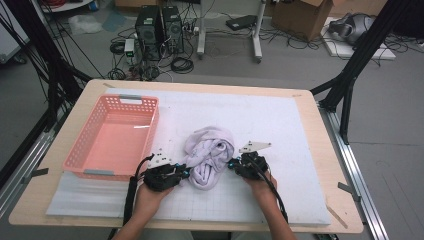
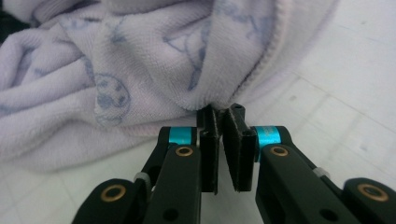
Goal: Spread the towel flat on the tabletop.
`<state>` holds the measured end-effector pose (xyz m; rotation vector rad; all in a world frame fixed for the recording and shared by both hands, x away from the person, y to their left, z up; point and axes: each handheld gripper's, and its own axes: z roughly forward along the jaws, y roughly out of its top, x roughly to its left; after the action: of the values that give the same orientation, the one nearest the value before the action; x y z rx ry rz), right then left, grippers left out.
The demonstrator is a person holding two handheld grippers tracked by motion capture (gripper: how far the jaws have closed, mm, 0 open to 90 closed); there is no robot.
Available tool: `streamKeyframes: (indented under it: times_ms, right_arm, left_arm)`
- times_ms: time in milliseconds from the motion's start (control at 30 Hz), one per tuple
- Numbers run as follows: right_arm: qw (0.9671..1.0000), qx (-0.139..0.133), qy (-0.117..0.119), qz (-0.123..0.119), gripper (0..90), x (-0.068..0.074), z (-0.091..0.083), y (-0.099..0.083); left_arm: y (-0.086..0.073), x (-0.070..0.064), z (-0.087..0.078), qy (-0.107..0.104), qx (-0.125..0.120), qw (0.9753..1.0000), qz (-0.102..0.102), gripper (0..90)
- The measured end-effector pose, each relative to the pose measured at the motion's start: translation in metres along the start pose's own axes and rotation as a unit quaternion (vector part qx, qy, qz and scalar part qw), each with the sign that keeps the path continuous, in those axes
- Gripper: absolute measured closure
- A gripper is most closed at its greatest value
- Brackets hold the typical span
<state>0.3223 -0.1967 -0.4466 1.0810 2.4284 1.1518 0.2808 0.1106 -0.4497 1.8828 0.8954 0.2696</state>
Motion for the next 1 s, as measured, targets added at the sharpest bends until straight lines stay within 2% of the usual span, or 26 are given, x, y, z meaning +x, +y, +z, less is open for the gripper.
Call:
streamKeyframes:
  times_ms: [167, 267, 367, 467, 567, 600, 633, 700, 800, 900, 1000]
  right_arm:
    - [0.9997, 0.006, -0.022, -0.013, 86.0, -0.011, -0.032, -0.011]
    - [0.9992, 0.012, -0.039, -0.006, 86.2, -0.019, -0.054, -0.022]
    - [0.9989, 0.013, -0.046, 0.004, 86.2, -0.026, -0.072, -0.032]
    - [0.9971, 0.038, -0.065, -0.012, 86.3, -0.026, -0.085, -0.04]
    - [0.9962, 0.058, -0.061, -0.023, 85.8, -0.022, -0.092, -0.048]
    - [0.9959, 0.056, -0.063, -0.032, 80.1, -0.021, -0.094, -0.049]
    - [0.9965, 0.046, -0.062, -0.03, 73.4, -0.02, -0.097, -0.048]
    - [0.998, 0.009, -0.059, -0.024, 66.2, -0.02, -0.103, -0.042]
    - [0.9975, -0.038, -0.051, -0.029, 61.2, -0.018, -0.106, -0.024]
    - [0.9967, -0.057, -0.031, -0.049, 58.2, -0.013, -0.096, 0.0]
    - [0.9949, -0.056, -0.002, -0.084, 57.5, -0.002, -0.075, 0.024]
  left_arm:
    - [-0.003, -0.002, -0.007, -0.008, 0.004, 0.9999, 0.005, 83.3]
    - [-0.005, -0.004, -0.01, -0.019, 0.005, 0.9998, 0.002, 83.6]
    - [-0.006, -0.011, -0.013, -0.024, 0.008, 0.9996, 0.015, 83.9]
    - [-0.006, -0.016, -0.013, -0.03, 0.007, 0.9992, 0.025, 84.0]
    - [-0.007, -0.02, -0.01, -0.034, 0.01, 0.9988, 0.033, 83.9]
    - [-0.007, -0.021, -0.009, -0.033, 0.011, 0.9987, 0.036, 83.9]
    - [-0.007, -0.021, -0.009, -0.033, 0.012, 0.9987, 0.038, 83.8]
    - [-0.008, -0.021, -0.007, -0.032, 0.012, 0.9987, 0.037, 83.7]
    - [-0.007, -0.021, -0.006, -0.032, 0.011, 0.9987, 0.039, 83.5]
    - [-0.007, -0.021, -0.005, -0.033, 0.009, 0.9987, 0.038, 83.2]
    - [-0.007, -0.02, -0.006, -0.035, 0.008, 0.9986, 0.037, 83.1]
